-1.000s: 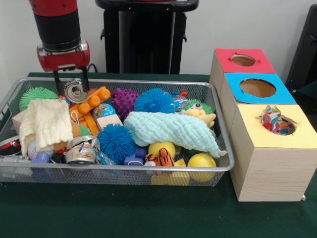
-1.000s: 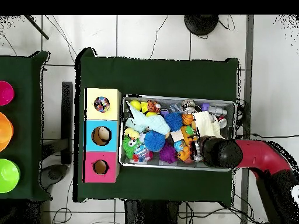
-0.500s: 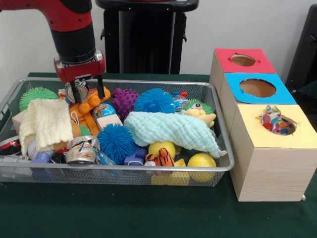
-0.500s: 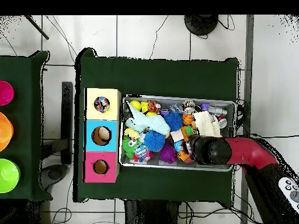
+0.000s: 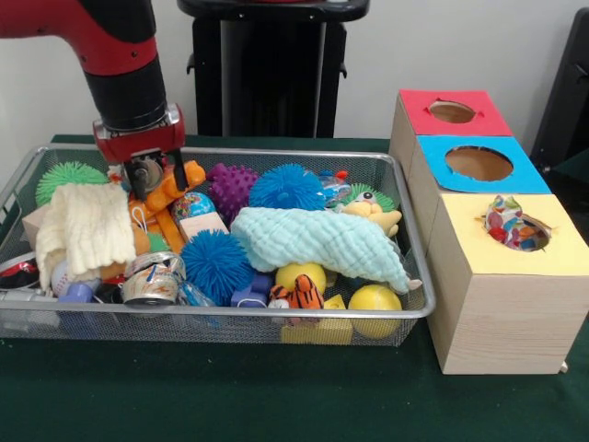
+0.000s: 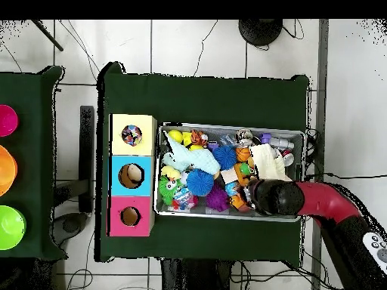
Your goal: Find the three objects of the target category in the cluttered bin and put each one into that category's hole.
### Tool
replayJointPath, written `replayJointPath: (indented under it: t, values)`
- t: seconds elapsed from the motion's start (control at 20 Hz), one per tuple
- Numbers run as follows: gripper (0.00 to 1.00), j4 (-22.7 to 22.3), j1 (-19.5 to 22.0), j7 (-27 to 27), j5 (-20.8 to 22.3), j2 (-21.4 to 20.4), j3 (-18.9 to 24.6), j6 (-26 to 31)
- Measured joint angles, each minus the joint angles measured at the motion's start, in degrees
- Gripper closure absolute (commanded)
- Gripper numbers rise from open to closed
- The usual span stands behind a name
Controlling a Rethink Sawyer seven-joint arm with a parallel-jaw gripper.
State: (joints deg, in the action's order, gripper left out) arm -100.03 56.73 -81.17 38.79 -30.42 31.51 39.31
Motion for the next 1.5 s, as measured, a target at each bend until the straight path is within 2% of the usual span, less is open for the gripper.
replayJointPath:
  t: [0.35, 0.8, 1.1, 1.5]
  values:
    - [0.00, 3.28, 2.63, 0.00, 0.76, 3.85, 0.70, -0.60]
    - [0.00, 3.31, 4.61, 0.00, 0.78, 3.85, 1.35, -0.60]
    - [0.00, 1.91, 5.46, 0.00, 0.95, 0.92, 1.89, -0.59]
    - [0.00, 0.34, 6.58, 0.00, 0.95, -6.22, 2.78, -0.50]
